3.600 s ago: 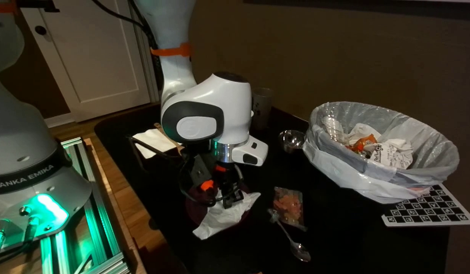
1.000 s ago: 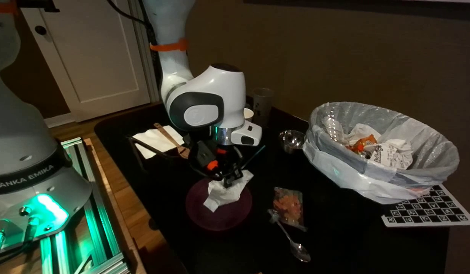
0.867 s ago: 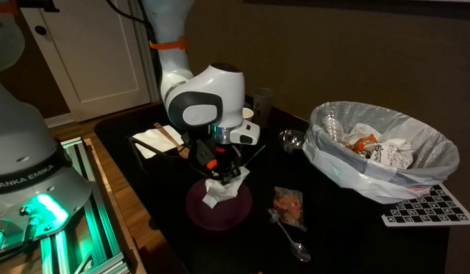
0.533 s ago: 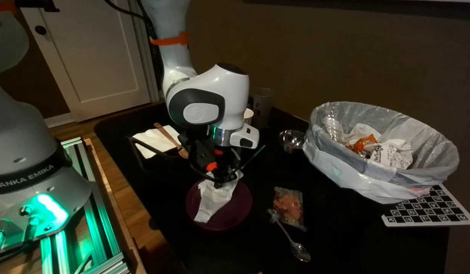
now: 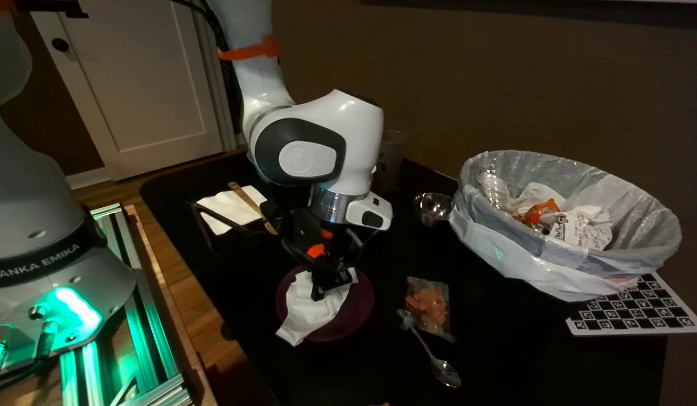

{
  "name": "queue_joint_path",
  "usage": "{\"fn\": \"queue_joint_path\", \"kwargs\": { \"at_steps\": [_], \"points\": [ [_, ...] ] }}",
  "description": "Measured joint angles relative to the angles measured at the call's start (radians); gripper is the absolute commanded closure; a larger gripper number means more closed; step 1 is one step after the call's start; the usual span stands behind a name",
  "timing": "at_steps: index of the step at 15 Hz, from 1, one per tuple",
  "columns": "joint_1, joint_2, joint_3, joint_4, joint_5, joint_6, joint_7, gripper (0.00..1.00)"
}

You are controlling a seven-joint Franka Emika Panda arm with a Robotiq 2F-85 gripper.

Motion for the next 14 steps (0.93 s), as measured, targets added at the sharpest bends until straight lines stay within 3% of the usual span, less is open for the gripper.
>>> {"fn": "queue_joint_path", "kwargs": {
  "at_steps": [3,7,14],
  "points": [
    [0.062,0.003,-0.091,0.009,-0.081,0.000,0.074,1.00],
    [0.118,0.022,-0.159,0.024,-0.144,0.021,0.168,1.00],
    [0.161,0.087,-0.164,0.032,-0.129,0.144,0.249,1.00]
  ]
}}
